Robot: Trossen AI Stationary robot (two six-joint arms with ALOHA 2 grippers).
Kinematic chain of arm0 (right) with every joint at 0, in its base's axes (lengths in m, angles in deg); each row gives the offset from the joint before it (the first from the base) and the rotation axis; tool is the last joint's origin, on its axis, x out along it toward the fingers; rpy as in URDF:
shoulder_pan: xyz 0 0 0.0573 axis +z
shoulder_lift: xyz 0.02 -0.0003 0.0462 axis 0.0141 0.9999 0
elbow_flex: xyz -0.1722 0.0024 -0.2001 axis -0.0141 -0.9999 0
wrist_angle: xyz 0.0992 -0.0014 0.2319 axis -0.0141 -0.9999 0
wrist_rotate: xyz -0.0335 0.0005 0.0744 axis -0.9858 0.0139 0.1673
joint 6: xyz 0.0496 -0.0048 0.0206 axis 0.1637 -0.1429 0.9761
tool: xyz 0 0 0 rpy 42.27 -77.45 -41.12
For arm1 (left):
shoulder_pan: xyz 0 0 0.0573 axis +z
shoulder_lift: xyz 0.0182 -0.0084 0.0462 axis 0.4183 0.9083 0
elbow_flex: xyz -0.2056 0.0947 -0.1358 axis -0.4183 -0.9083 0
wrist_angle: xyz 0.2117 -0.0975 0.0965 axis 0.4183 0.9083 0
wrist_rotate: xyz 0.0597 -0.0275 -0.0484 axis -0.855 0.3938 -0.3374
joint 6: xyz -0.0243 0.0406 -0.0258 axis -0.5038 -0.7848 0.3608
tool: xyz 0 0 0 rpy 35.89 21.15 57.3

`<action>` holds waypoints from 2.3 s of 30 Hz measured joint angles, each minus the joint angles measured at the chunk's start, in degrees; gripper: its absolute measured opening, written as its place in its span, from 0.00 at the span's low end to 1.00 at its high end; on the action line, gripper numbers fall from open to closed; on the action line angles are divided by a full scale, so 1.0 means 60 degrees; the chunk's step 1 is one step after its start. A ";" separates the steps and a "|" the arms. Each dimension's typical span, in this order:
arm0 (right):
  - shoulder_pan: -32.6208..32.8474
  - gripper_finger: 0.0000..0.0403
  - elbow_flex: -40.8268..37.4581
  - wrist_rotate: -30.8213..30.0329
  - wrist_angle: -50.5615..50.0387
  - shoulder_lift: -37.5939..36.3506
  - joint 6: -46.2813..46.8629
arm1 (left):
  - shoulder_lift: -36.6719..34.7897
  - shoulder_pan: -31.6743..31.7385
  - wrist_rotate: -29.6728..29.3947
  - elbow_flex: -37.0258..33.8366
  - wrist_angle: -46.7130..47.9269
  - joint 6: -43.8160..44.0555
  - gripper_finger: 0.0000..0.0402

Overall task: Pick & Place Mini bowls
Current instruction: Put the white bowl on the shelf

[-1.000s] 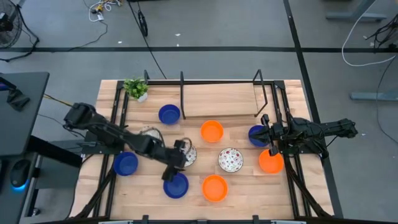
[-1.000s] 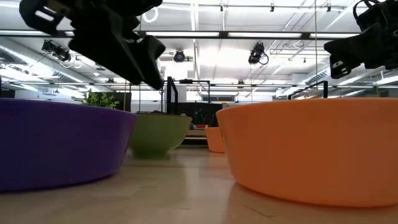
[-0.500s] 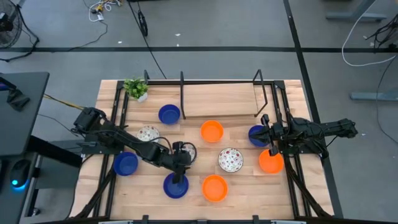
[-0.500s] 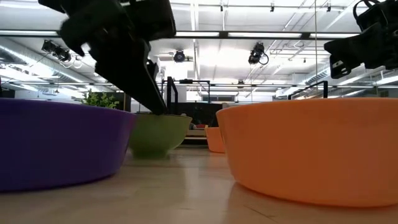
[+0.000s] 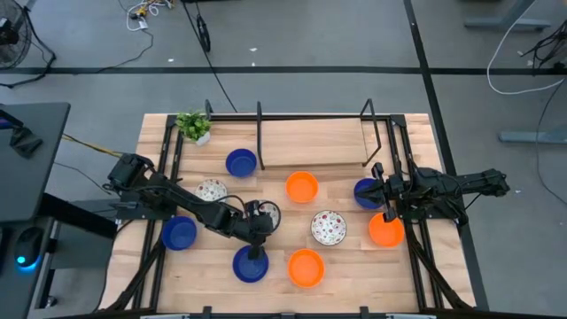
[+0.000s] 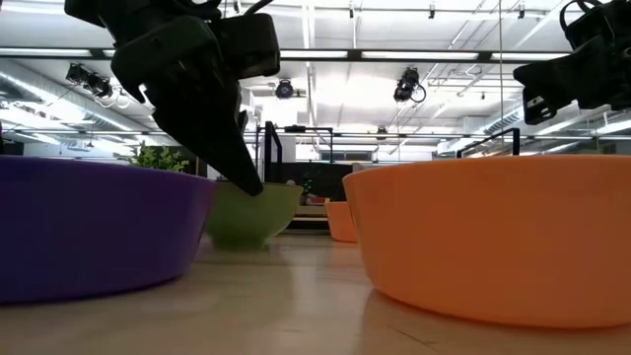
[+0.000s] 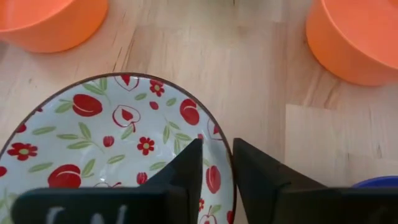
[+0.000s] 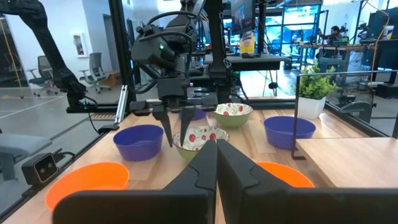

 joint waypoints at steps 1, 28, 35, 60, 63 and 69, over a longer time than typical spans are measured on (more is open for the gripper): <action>0.0000 0.03 0.0003 0.0000 0.0000 0.0000 0.0000 | 0.0000 -0.0003 -0.0045 0.0000 0.0000 -0.0076 0.20; 0.0000 0.03 0.0002 0.0000 0.0000 0.0000 -0.0002 | -0.0004 0.0186 0.0131 0.2004 0.1023 -0.3450 0.01; 0.0000 0.03 0.0000 0.0000 0.0000 0.0000 0.0000 | -0.0004 0.1070 -0.0450 0.2709 0.0689 -0.4828 0.01; 0.0000 0.03 0.0000 -0.0002 0.0000 0.0016 0.0000 | 0.2569 0.5342 -0.0235 0.4298 -0.2466 -0.9972 0.01; 0.0000 0.03 0.0001 0.0000 0.0004 0.0015 0.0000 | 0.2889 0.5522 -0.0205 0.4703 -0.2081 -1.0035 0.01; 0.0000 0.03 0.0000 0.0000 0.0004 0.0018 0.0000 | 0.3268 0.5710 -0.0196 0.4955 -0.1627 -1.0020 0.01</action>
